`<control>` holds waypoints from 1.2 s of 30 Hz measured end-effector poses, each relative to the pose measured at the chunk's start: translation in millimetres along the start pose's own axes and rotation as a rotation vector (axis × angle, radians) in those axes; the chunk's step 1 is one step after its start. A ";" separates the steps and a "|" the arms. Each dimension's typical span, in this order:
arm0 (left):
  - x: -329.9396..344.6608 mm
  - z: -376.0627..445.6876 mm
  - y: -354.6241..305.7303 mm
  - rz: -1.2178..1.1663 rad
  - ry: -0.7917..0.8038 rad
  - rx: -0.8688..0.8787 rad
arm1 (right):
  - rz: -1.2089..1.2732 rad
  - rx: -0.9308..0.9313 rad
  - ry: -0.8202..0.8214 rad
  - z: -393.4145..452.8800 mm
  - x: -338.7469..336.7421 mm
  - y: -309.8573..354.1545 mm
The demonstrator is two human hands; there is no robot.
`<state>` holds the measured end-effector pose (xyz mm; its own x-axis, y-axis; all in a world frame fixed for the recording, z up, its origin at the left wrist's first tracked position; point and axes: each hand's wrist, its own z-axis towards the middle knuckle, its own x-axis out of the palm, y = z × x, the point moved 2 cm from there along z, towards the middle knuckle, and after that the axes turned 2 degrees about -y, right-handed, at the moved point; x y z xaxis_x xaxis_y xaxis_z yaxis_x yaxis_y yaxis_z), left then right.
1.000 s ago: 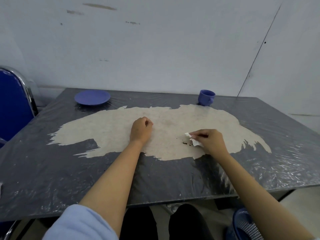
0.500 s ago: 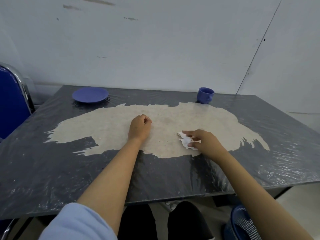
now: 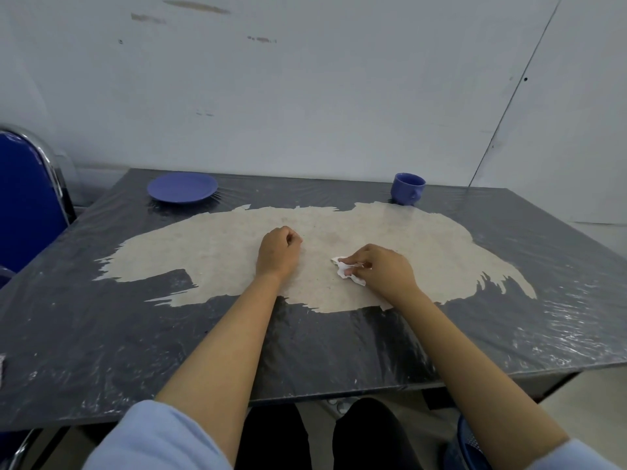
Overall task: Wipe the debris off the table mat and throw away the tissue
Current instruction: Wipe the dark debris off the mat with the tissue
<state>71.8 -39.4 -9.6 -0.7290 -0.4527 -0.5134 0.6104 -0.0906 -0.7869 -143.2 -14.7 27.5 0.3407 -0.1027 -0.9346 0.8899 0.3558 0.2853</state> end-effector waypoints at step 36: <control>0.3 0.6 -0.2 0.004 -0.008 -0.001 | 0.050 0.124 -0.132 -45.1 -14.3 -31.4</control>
<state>71.6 -40.0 -9.4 -0.7238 -0.4603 -0.5141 0.6133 -0.0876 -0.7850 -189.7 17.5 22.4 0.4150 -0.2120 -0.8848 0.8987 0.2473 0.3623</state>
